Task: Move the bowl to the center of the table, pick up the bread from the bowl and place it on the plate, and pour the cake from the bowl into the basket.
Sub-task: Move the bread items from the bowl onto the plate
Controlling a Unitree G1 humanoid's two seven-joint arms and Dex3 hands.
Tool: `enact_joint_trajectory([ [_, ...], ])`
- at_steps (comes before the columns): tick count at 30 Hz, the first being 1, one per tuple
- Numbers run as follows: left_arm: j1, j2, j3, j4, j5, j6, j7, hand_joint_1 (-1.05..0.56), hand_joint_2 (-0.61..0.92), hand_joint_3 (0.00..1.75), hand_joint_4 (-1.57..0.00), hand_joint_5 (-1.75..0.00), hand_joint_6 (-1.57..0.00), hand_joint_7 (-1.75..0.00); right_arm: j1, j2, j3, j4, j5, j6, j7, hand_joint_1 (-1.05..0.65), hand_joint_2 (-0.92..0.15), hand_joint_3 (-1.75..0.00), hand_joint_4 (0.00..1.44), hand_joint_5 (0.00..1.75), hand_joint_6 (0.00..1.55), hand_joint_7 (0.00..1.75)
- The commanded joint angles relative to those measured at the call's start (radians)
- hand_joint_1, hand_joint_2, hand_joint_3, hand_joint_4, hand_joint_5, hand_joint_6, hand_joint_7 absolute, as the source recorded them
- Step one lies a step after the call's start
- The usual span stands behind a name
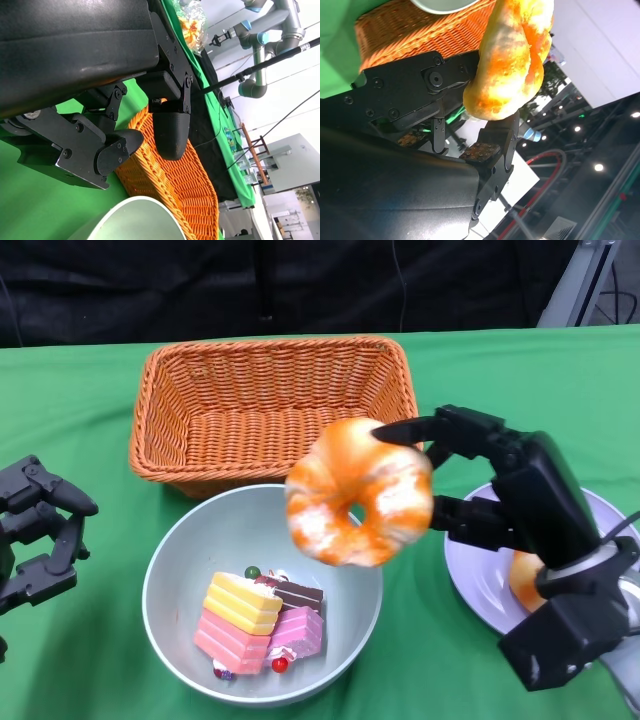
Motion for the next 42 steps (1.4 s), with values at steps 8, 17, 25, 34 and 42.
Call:
enact_joint_trajectory([
  [8,-0.007,0.023,0.010,0.010,-0.006,-0.004,0.000,0.06,0.66,1.02,-0.77,-1.67,-0.71,-1.41,0.088,-0.090,-0.112,-0.022,-0.034,0.018,-0.045,-0.16,-0.92,-0.06,0.69,1.25,0.84,0.79],
  [17,-0.005,0.025,0.014,0.007,-0.011,-0.003,0.000,0.07,0.66,1.01,-0.76,-1.67,-0.72,-1.39,0.101,-0.121,-0.146,0.046,-0.071,0.021,-0.109,-0.15,-0.92,-0.03,0.76,1.17,0.89,0.74],
  [25,-0.006,0.031,0.014,0.013,0.014,-0.020,0.019,0.06,0.64,1.06,-0.76,-1.67,-0.71,-1.41,0.091,-0.136,-0.142,0.119,-0.084,0.023,-0.136,-0.12,-0.92,-0.02,0.76,1.17,0.91,0.68],
  [34,-0.009,0.029,0.020,0.010,-0.014,-0.005,0.001,0.07,0.63,1.07,-0.77,-1.66,-0.71,-1.42,0.075,-0.160,-0.127,0.203,-0.106,0.017,-0.163,-0.13,-0.92,-0.03,0.74,1.18,0.91,0.62],
  [42,-0.012,0.034,0.020,0.024,-0.008,-0.018,0.006,0.07,0.64,1.04,-0.77,-1.67,-0.71,-1.41,0.061,-0.176,-0.098,0.261,-0.136,0.026,-0.186,-0.13,-0.91,-0.01,0.76,1.16,0.93,0.55],
])
